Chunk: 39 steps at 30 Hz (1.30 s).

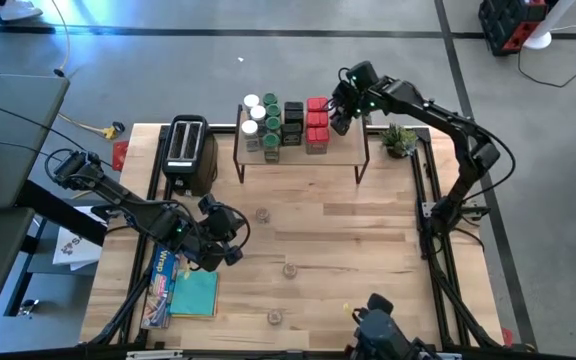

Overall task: Shelf spices
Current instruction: Put the right transparent seasoning bottle on the shelf, then put the center transparent seasoning bottle on the shelf aligned with the other transparent seasoning bottle

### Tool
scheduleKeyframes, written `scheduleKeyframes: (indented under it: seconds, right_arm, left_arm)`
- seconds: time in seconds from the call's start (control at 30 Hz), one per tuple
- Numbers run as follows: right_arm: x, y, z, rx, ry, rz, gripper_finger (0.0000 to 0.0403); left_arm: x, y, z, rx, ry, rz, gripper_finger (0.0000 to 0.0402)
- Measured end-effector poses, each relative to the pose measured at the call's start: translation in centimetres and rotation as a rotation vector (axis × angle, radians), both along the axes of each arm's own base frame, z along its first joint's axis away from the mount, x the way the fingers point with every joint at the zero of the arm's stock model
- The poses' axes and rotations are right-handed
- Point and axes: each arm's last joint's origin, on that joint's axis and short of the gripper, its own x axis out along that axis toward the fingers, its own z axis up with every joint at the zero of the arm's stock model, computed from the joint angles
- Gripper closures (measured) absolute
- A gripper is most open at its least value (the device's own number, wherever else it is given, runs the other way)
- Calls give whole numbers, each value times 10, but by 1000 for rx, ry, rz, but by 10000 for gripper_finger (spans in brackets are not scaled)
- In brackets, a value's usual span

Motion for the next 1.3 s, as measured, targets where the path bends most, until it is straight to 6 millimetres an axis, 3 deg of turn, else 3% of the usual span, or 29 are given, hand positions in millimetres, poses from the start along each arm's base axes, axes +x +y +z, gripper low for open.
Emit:
scheduleKeyframes:
  seconds: [0.23, 0.4, 0.47, 0.57, 0.67, 0.73, 0.8, 0.97, 1.1, 1.3]
  right_arm:
    - [0, 0, 3, -3, 3, -3, 162]
    - [-11, 15, 43, -38, -19, -2, 160]
    - [-19, 34, 66, -75, -55, 19, 159]
    - [-29, 79, 93, -139, -128, 105, 159]
    - [-38, 138, 98, -192, -200, 275, 159]
    - [-40, 177, 87, -199, -264, 403, 159]
    - [-39, 210, 63, -161, -347, 500, 158]
    - [-19, 273, -18, -10, -589, 614, 158]
    - [-3, 306, -69, 8, -689, 720, 158]
    - [35, 328, -111, -1, -561, 803, 158]
  left_arm:
    - [-1, -3, 0, -4, -7, -13, 401]
    - [-2, -7, 1, -8, -20, -25, 401]
    - [-3, -9, 1, 2, -16, -32, 401]
    - [-7, -11, 0, 34, -4, -38, 401]
    - [-12, -15, 0, 74, -10, -33, 401]
    - [-14, -17, 0, 95, -24, -30, 401]
    - [-15, -19, 0, 114, -35, -29, 401]
    - [-15, -18, 1, 124, -33, -30, 401]
    - [-13, -14, 1, 121, -32, -13, 401]
    - [-9, -9, 0, 75, -9, -9, 401]
